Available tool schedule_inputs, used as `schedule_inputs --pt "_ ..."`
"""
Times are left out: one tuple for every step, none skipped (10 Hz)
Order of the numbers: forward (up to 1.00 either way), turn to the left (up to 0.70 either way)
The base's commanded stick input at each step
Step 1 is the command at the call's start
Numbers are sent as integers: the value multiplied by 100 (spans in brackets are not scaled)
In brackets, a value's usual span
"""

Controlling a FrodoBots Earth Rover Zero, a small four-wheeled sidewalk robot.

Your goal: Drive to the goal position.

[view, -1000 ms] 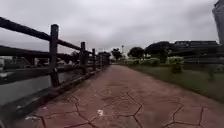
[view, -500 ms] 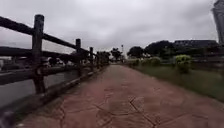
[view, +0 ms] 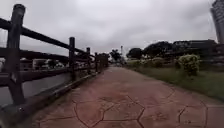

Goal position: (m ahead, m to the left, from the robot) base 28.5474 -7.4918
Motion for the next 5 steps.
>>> schedule_inputs --pt "95 0" --pt "95 0" --pt "96 0" --pt "96 0" --pt "96 0"
